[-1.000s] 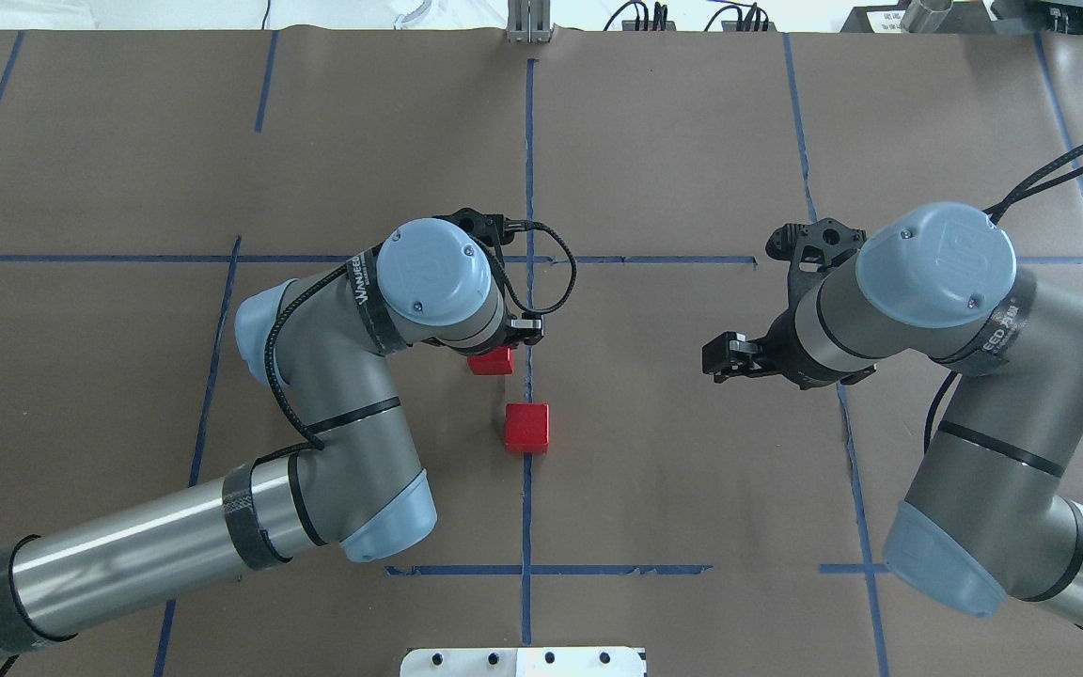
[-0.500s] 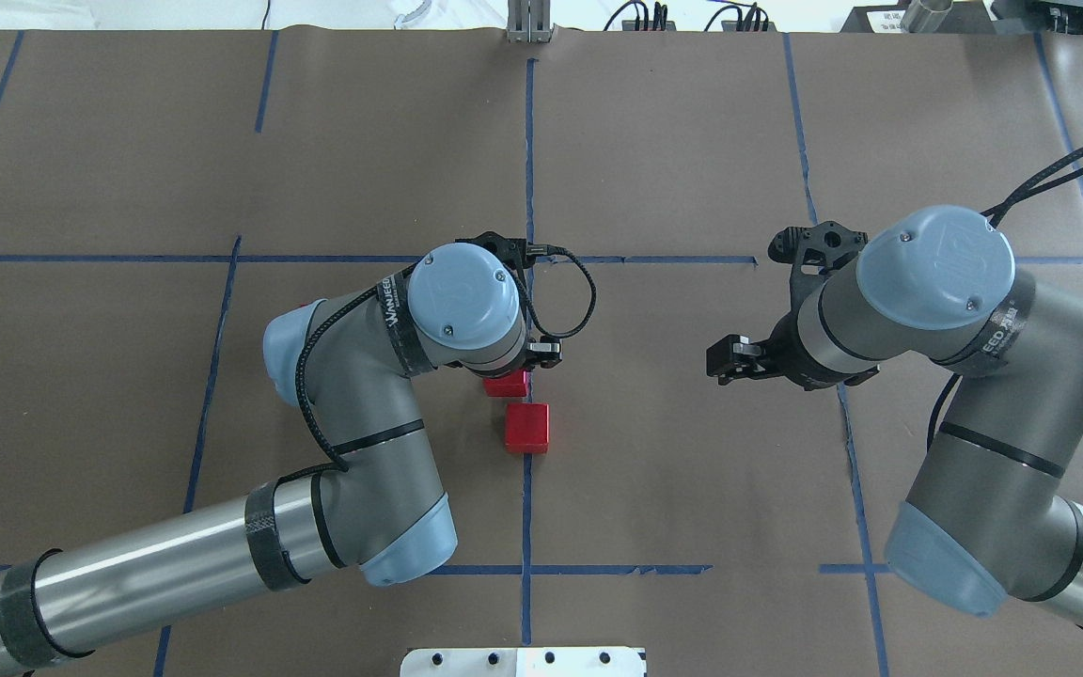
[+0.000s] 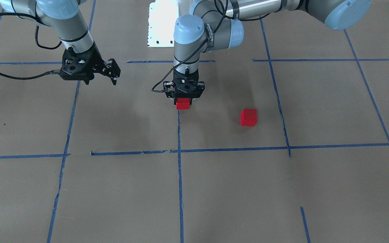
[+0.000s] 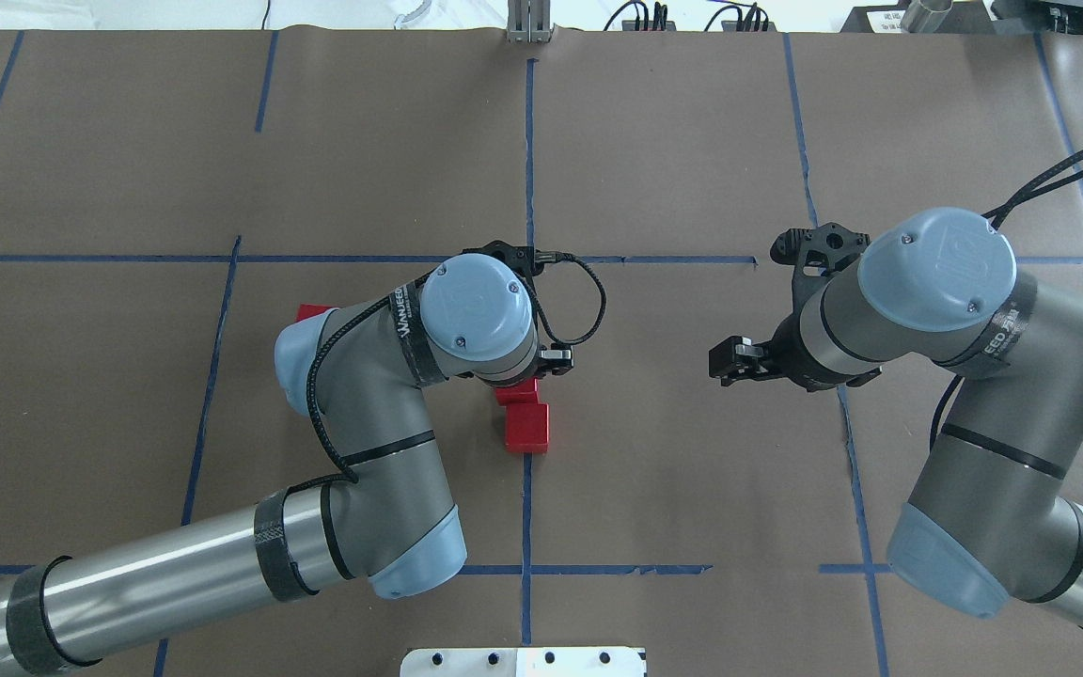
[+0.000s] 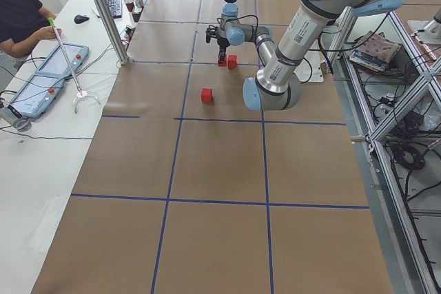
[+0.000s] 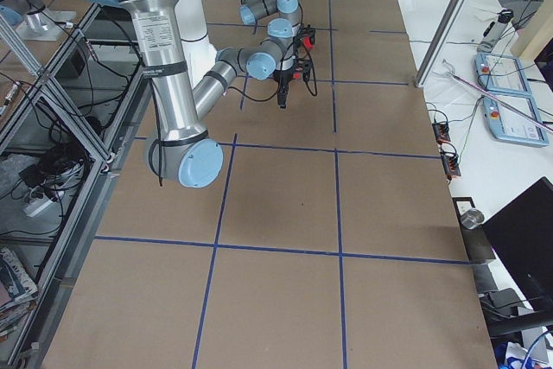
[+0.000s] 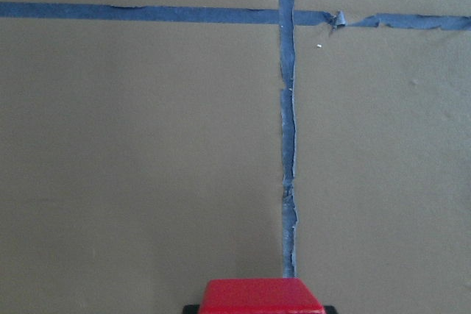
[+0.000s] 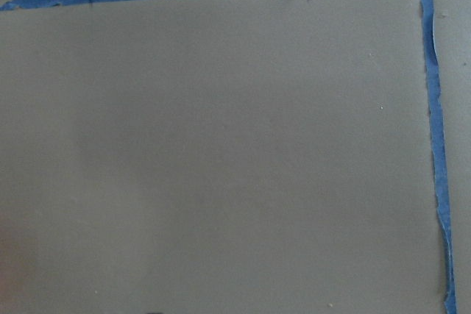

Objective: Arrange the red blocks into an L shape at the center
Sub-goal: 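Place the red cube beside the center cube with the left gripper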

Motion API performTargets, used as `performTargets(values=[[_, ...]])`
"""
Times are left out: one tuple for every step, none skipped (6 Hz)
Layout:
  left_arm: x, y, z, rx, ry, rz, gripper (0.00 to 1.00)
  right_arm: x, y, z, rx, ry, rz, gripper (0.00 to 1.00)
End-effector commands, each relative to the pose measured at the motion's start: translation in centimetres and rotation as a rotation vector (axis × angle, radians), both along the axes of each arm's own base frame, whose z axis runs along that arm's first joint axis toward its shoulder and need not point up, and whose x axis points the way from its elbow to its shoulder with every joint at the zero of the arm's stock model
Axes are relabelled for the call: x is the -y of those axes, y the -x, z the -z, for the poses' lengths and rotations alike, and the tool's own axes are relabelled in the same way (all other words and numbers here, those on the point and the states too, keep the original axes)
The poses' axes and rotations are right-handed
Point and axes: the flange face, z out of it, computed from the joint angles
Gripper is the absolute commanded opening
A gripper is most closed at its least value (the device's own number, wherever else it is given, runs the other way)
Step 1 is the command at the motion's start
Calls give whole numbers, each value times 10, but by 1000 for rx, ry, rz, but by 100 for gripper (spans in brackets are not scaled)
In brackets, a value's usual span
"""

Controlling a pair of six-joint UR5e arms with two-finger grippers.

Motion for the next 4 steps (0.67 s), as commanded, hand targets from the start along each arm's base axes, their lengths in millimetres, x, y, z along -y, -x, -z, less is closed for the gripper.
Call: performTargets(values=[[-5,-4,1,-1,1,-6,0,0,0,0,-1,0,0,100],[-8,-6,1,-1,1,-11,0,0,-2,-1,-2,1,-2,100],[-9,-6,1,-1,1,-12,1,-1,-2,-1,0,1,-1,100],[-13,-9,2,-1,1,-18,1,-1,-2,0,1,0,-1,100]])
